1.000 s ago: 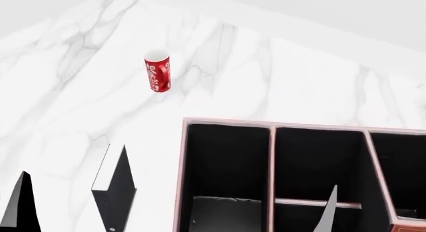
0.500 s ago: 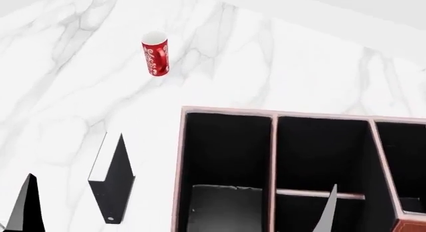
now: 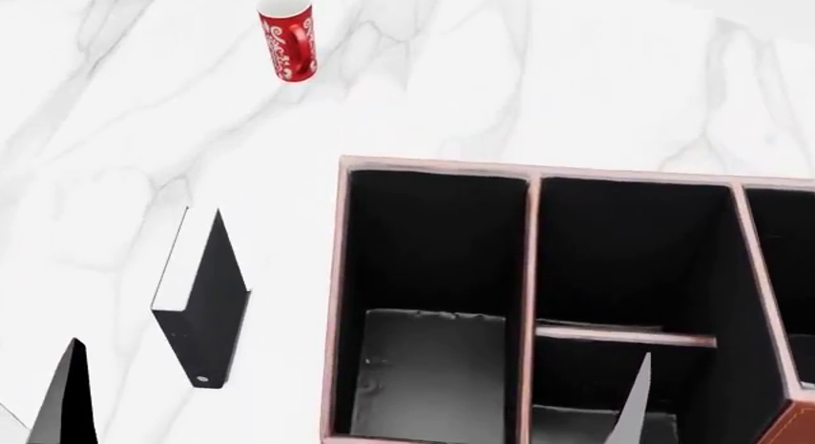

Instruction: Pick up the book and place it in the left compartment of the caddy.

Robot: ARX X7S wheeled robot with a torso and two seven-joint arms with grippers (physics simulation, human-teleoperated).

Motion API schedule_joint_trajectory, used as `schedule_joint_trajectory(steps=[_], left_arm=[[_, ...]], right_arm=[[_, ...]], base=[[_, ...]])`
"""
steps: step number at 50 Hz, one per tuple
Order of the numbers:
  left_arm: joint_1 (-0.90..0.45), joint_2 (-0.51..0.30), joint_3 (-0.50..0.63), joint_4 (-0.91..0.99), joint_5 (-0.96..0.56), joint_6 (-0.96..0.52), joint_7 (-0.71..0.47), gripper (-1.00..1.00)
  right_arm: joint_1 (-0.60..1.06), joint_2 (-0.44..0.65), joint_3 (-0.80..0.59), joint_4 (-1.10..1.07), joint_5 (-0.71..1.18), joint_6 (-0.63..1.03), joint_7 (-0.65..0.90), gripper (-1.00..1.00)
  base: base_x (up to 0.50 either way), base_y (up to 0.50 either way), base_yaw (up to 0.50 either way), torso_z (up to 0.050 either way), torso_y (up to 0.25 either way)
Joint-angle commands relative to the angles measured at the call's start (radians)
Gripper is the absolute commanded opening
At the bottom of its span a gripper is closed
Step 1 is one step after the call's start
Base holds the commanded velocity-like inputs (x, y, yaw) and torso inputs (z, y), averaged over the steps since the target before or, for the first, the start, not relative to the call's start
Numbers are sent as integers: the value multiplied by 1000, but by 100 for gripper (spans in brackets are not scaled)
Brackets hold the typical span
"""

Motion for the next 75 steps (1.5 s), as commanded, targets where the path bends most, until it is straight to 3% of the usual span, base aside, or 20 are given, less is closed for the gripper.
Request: schedule_joint_trajectory(steps=[1,18,35,58,75], left_arm=[[-51,-28,16,35,-33,-94,-39,100],[-285,-10,111,-93,-44,-238,-35,100],[-459,107,219,-352,11,-250,-8,100],[-597,189,307,-698,83,-210,54,100],[-634,214,291,-842,83,-226,33,100]], right_arm=[[-12,11,17,-18,8,-2,12,100],[-3,15,4,-7,10,-10,14,100],[-2,23,2,-10,17,-9,23,100],[-7,31,3,0,25,-26,30,100],[0,37,-4,-1,30,-23,37,100]], base=[[0,0,0,0,0],[0,0,0,0,0],[0,0,0,0,0],[0,0,0,0,0],[0,0,0,0,0]])
